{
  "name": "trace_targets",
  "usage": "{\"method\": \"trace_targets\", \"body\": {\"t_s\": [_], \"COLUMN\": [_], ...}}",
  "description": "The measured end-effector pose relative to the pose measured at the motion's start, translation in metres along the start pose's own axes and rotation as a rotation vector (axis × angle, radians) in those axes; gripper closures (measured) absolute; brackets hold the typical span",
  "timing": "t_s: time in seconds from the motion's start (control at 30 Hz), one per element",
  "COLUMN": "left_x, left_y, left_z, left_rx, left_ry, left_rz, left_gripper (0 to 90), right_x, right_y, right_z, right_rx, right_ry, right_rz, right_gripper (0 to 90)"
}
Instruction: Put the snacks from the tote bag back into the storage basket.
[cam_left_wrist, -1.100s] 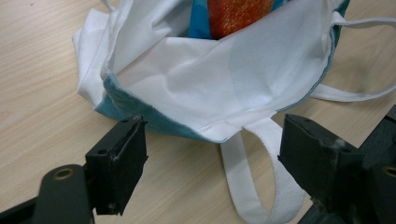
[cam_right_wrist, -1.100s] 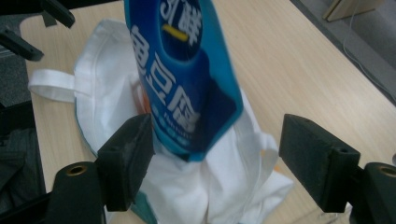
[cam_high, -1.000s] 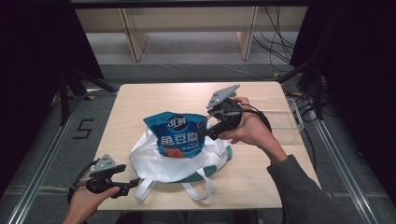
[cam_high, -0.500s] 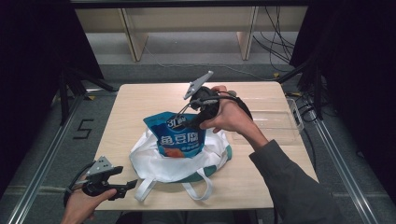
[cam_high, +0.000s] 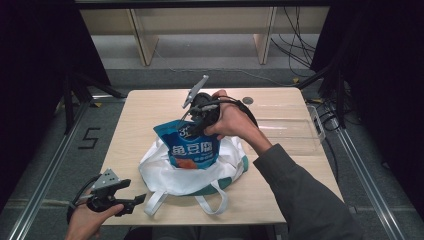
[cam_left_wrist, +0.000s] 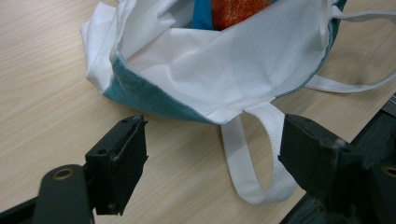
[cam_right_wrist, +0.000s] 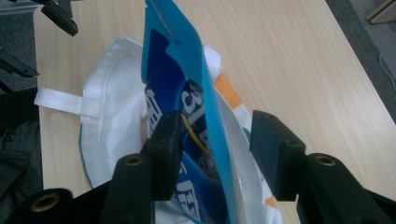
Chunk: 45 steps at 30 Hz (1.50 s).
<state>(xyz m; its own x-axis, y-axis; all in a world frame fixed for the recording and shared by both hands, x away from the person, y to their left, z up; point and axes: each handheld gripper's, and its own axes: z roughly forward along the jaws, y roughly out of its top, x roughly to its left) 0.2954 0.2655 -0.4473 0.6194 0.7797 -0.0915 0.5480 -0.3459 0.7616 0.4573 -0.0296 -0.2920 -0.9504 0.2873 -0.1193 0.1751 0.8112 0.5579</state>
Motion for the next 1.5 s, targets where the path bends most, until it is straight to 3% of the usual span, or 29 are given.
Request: {"method": "trace_targets", "body": {"t_s": [0.1,0.13,0.23,0.33,0.4,0.5,0.63,0.7,0.73,0.77,0.83,0.93,1.03,1.13,1.2,1.27,1.37,1.47,1.5], "left_x": [-0.001,0.000,-0.001,0.000,0.000,0.000,0.000,0.000,0.000,0.000,0.000,0.000,0.000,0.000,-0.001,0.000,0.000,0.001,0.001], "left_y": [0.000,0.000,-0.001,0.000,0.000,0.000,0.000,0.000,0.000,0.000,0.000,0.000,0.000,-0.001,-0.001,-0.001,0.000,0.000,0.000], "left_z": [0.000,0.000,0.001,0.001,0.000,0.000,0.001,0.001,0.001,0.001,0.001,0.001,0.001,0.001,0.002,0.001,0.001,0.001,0.001], "left_rx": [0.007,0.008,-0.010,0.002,0.008,0.013,0.016,0.014,0.015,0.016,0.016,0.015,0.015,0.016,0.010,0.016,0.016,0.017,0.017], "left_ry": [0.001,0.002,0.000,-0.001,-0.001,-0.001,-0.011,-0.011,-0.011,-0.010,-0.010,-0.009,-0.010,-0.009,-0.012,-0.009,-0.008,-0.002,-0.001], "left_rz": [-0.006,0.010,0.003,0.005,0.009,0.010,0.013,0.012,0.013,0.012,0.012,0.014,0.014,0.014,0.008,0.015,0.015,0.014,0.012], "left_gripper": [22.3,22.3,22.3,22.3,22.3,22.3,22.3,22.3,22.4,22.4,22.4,22.4,22.4,22.3,22.4,22.3,22.4,22.3,22.3], "right_x": [-0.001,-0.001,-0.002,-0.003,-0.002,-0.005,-0.003,-0.005,-0.009,-0.008,-0.011,-0.009,-0.008,-0.006,-0.003,-0.005,-0.004,-0.003,-0.001], "right_y": [0.003,0.004,0.005,0.008,0.010,0.013,0.017,0.017,0.018,0.018,0.019,0.021,0.025,0.027,0.028,0.029,0.031,0.038,0.040], "right_z": [0.002,0.003,0.005,0.008,0.007,0.009,0.013,0.014,0.015,0.014,0.016,0.016,0.016,0.015,0.014,0.015,0.013,0.006,0.003], "right_rx": [0.016,0.014,0.030,0.054,0.091,0.084,0.143,0.159,0.155,0.178,0.160,0.182,0.202,0.228,0.251,0.241,0.248,0.254,0.257], "right_ry": [0.007,0.012,0.023,0.037,0.043,0.057,0.056,0.056,0.053,0.061,0.070,0.077,0.071,0.072,0.062,0.070,0.063,0.052,0.059], "right_rz": [0.002,0.002,-0.010,-0.033,-0.002,-0.043,-0.027,-0.043,-0.081,-0.057,-0.099,-0.112,-0.178,-0.198,-0.179,-0.205,-0.197,-0.223,-0.196], "right_gripper": [60.5,62.0,65.2,69.1,71.8,74.4,79.8,82.4,83.6,84.6,86.9,89.9,90.0,90.0,90.0,90.0,90.0,90.0,90.0]}}
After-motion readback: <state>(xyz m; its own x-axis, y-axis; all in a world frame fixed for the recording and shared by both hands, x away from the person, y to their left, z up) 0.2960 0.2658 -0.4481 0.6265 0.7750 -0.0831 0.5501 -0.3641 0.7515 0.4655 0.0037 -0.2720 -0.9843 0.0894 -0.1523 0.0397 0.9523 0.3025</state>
